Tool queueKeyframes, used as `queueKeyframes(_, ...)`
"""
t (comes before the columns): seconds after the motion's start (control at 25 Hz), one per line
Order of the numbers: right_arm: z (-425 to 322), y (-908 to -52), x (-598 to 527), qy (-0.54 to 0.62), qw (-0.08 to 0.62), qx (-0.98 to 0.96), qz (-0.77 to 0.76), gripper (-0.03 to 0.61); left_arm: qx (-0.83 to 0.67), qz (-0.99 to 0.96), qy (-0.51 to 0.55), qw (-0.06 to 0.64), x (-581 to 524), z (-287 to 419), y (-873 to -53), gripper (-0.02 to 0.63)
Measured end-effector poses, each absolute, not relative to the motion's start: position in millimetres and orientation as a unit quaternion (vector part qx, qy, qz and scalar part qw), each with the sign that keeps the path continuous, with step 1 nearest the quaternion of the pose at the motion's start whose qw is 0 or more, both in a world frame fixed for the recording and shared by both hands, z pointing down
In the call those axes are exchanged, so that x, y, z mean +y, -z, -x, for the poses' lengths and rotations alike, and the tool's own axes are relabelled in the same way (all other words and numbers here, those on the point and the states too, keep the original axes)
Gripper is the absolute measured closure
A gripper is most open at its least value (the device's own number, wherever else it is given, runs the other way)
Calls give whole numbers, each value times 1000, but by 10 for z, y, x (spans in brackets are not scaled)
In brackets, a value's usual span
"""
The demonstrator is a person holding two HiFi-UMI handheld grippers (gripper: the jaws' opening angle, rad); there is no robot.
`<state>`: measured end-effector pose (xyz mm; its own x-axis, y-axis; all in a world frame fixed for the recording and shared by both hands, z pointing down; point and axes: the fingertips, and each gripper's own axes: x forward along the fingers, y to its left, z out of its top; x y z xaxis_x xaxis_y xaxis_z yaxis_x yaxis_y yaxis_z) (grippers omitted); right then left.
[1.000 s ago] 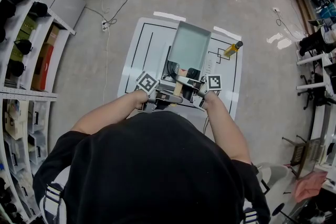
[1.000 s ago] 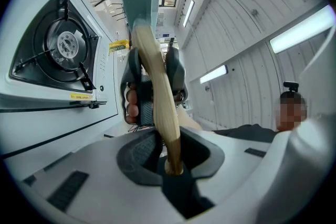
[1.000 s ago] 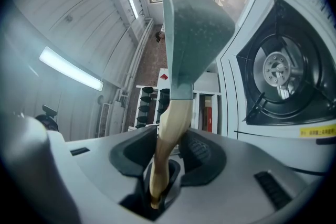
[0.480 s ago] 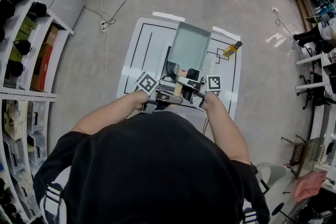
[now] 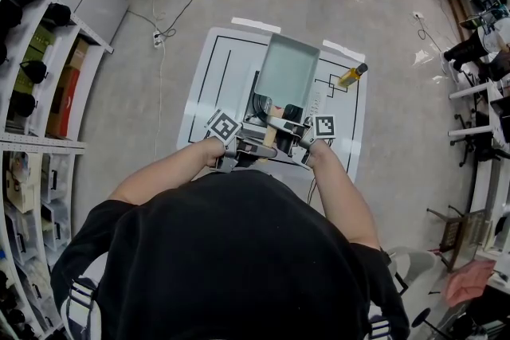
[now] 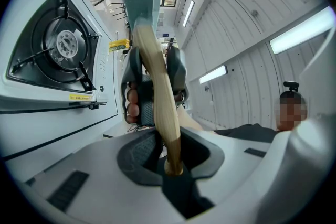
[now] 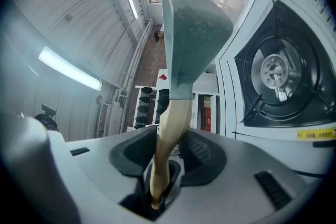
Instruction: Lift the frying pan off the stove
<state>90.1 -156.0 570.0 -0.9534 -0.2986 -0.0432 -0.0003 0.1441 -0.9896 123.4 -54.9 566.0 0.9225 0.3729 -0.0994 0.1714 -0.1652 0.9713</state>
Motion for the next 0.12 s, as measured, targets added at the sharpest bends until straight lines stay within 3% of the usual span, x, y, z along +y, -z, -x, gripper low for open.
queueKeyframes(0.12, -896, -5695, -1576, 644, 114, 750, 98, 445, 181, -760, -83, 619, -564, -1234, -5659, 529)
